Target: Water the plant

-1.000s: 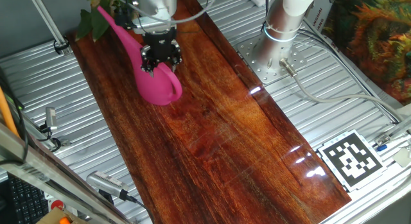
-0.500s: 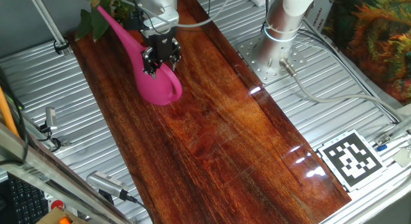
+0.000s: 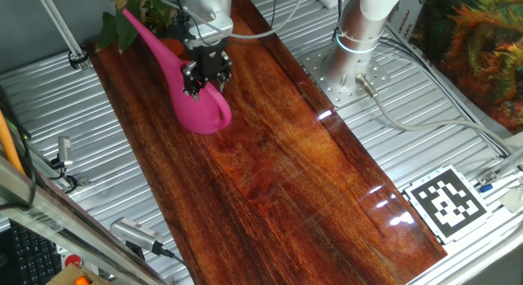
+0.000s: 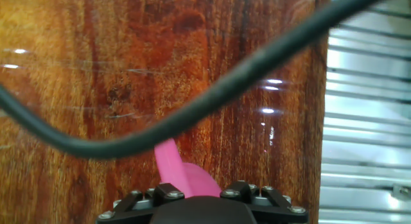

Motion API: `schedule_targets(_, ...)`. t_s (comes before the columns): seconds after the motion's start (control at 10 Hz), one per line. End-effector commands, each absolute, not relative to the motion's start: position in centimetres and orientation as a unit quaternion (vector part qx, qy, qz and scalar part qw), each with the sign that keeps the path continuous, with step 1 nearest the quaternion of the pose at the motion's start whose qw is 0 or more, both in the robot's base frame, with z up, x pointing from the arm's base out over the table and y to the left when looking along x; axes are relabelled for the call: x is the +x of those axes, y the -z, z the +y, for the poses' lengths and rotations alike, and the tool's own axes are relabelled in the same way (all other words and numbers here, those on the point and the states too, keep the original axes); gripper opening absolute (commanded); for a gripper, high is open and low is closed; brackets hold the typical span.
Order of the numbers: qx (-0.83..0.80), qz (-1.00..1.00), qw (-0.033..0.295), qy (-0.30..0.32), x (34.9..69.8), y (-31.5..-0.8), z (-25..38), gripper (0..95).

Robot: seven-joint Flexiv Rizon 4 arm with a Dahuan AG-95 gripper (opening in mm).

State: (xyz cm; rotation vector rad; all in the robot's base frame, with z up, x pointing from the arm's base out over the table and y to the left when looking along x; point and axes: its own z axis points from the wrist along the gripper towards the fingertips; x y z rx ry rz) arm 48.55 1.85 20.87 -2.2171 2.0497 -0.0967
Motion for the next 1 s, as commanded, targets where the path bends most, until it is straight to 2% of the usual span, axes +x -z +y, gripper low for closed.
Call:
schedule_targets(0.1, -0.734, 0.676, 0.061, 0.030, 48.7, -19.9, 2.0, 57.0)
schedule_targets(1.0, -0.722, 0.687, 0.069, 0.038, 48.5, -18.6, 2.2, 57.0)
